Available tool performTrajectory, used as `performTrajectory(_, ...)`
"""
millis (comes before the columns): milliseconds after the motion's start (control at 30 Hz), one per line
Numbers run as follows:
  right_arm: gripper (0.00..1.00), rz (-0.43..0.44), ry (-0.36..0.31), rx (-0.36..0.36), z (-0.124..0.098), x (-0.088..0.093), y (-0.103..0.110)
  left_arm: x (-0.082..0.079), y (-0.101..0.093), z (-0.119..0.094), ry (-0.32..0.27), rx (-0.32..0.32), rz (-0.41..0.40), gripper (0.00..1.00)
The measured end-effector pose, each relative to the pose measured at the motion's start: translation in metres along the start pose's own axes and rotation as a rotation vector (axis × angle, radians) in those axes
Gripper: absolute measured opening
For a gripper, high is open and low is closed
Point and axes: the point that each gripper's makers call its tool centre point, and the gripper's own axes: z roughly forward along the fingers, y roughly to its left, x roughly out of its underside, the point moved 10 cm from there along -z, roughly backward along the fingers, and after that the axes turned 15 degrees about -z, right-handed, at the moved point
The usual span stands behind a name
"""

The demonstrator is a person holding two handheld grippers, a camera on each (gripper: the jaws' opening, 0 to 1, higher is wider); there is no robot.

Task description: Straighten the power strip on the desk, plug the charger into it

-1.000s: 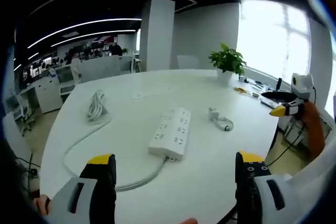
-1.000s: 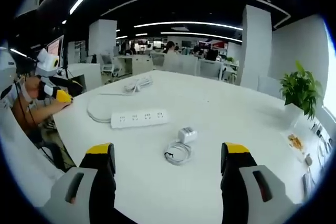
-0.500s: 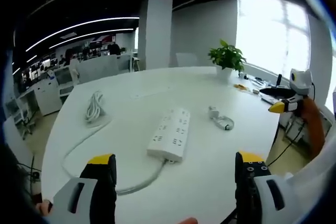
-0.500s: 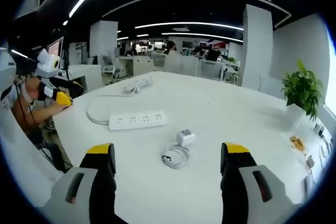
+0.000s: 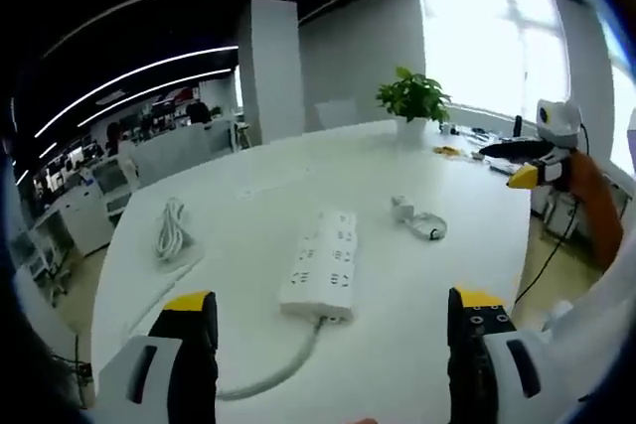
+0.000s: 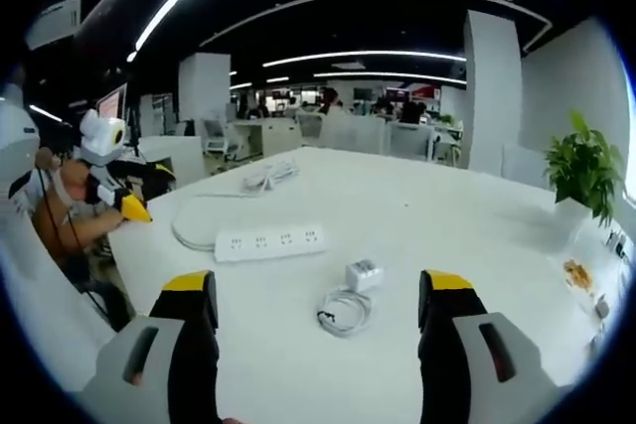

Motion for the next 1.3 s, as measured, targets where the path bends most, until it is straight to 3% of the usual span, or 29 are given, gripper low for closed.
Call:
performTrajectory(167,0.82,-0.011,0.017,-0.007,0.006,0.003,-0.002,0.000,0.001,0.010,0.065,0.004,-0.037,0.95)
performTrajectory(267,0.82,-0.013,0.031,-0.011,0.010,0.004,-0.005,0.000,0.000,0.012,0.068,0.014,-0.038,0.95)
performTrajectory(467,0.84,-0.001,0.022,0.020,0.010,0.004,-0.009,0.003,0.004,0.018,0.049,0.062,-0.193,0.95)
performTrajectory(667,0.83,0.007,0.053,0.019,0.011,0.008,-0.010,0.001,0.008,0.029,0.079,0.045,-0.164,0.94)
performTrajectory(1067,0.82,0.022,0.069,0.006,0.014,0.010,-0.005,-0.009,0.007,0.057,0.109,0.079,-0.099,0.93)
performTrajectory(1300,0.82,0.018,0.068,-0.007,0.014,0.007,0.000,-0.012,0.008,0.085,0.152,0.093,-0.078,0.96)
